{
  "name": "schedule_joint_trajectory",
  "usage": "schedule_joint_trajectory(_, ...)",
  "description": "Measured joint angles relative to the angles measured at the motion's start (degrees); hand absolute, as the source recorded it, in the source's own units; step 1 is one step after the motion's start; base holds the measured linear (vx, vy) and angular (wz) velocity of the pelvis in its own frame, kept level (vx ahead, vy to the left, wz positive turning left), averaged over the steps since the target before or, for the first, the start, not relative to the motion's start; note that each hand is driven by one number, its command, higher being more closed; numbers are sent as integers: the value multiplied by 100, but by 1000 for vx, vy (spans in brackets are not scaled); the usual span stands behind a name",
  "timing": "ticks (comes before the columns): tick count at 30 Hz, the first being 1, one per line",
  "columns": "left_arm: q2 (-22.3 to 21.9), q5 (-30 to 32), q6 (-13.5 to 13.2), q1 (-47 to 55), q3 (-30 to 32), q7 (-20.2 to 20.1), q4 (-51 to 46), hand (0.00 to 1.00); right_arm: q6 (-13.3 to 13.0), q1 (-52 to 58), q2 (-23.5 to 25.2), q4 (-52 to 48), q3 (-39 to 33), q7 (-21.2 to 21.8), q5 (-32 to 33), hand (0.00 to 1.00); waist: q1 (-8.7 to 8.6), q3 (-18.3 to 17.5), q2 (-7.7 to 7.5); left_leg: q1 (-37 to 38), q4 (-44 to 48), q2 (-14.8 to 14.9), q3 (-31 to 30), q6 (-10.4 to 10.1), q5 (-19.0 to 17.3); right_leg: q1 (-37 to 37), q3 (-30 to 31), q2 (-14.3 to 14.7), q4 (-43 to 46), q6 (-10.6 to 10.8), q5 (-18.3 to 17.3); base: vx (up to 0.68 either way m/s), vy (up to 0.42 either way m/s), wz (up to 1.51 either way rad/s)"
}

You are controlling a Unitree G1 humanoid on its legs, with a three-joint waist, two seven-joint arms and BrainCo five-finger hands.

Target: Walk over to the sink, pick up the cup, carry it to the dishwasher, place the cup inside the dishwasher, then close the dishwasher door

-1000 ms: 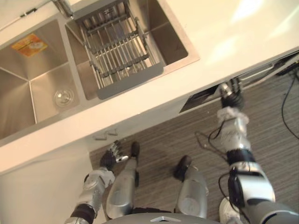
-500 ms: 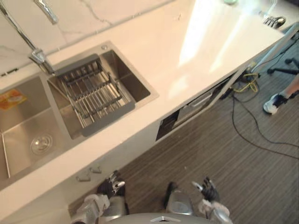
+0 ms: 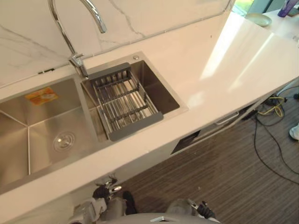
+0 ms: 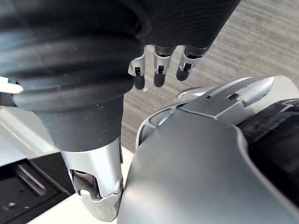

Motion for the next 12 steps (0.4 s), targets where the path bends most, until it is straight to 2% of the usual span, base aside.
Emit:
schedule_joint_trajectory(1, 11, 52, 14, 1, -42, 11, -3, 0, -13, 0, 34, 0, -31, 25, 9, 0, -28, -1, 34, 101, -120, 15, -95, -3, 84, -124, 151, 19, 314, -178, 150, 196, 47, 62)
schedule_joint_trajectory(2, 26, 87, 41, 5, -174, 59, -7, 0, -25, -11, 111, 5, -141, 49, 40, 0, -90, 49, 101, 185, -241, 103, -301, 43, 190, -274, 397, 163, 554, -114, -75, 184, -22, 83)
schedule_joint_trajectory(3, 34, 84, 51, -24, -172, 99, -6, 0, -15, -10, 144, 19, -203, 52, 53, 0, -89, 63, 72, 209, -276, 233, -501, 17, 216, -323, 612, 493, 353, -35, -529, 183, -81, 85)
schedule_joint_trajectory(5, 67, 92, 56, -105, -114, 164, 131, 0, 2, 11, 183, 108, -206, 66, 109, 0, -38, 85, 49, 264, -338, 339, -741, -73, 262, -477, 924, 971, -144, 19, -720, 123, -145, 72)
schedule_joint_trajectory(6, 114, 121, 52, -123, -60, 160, 205, 0, 2, 13, 218, 200, -216, 63, 157, 0, -60, 83, 3, 294, -352, 325, -829, -152, 285, -535, 1129, 1167, -583, 3, -594, 105, -158, 64)
schedule_joint_trajectory(7, 150, 165, 42, -110, -48, 161, 221, 0, 3, 15, 254, 234, -237, 62, 166, 0, -60, 85, -62, 325, -359, 260, -872, -191, 285, -547, 1185, 1230, -828, -33, -387, 101, -192, 57)
schedule_joint_trajectory(8, 239, 243, 38, -93, 44, 133, 240, 0, 12, 34, 366, 255, -247, 56, 192, 0, -51, 120, -372, 495, -477, 36, -947, -275, 318, -525, 1226, 1148, -1092, 10, 85, 84, -217, 22)
schedule_joint_trajectory(9, 192, 327, 5, -97, 147, 176, 337, 0, 73, -8, 360, 281, -297, 58, 244, 0, -1, 126, -252, 560, -588, 79, -943, -362, 322, -451, 1283, 1186, -1196, 67, -67, 75, -202, 5)
schedule_joint_trajectory(12, 80, 326, 71, 30, 278, 201, 417, 0, 136, -8, 138, 286, -293, 82, 248, 0, 26, 52, 52, 665, -903, 314, -865, -525, 458, -401, 1269, 1539, -1584, -39, 7, 74, -126, -24)
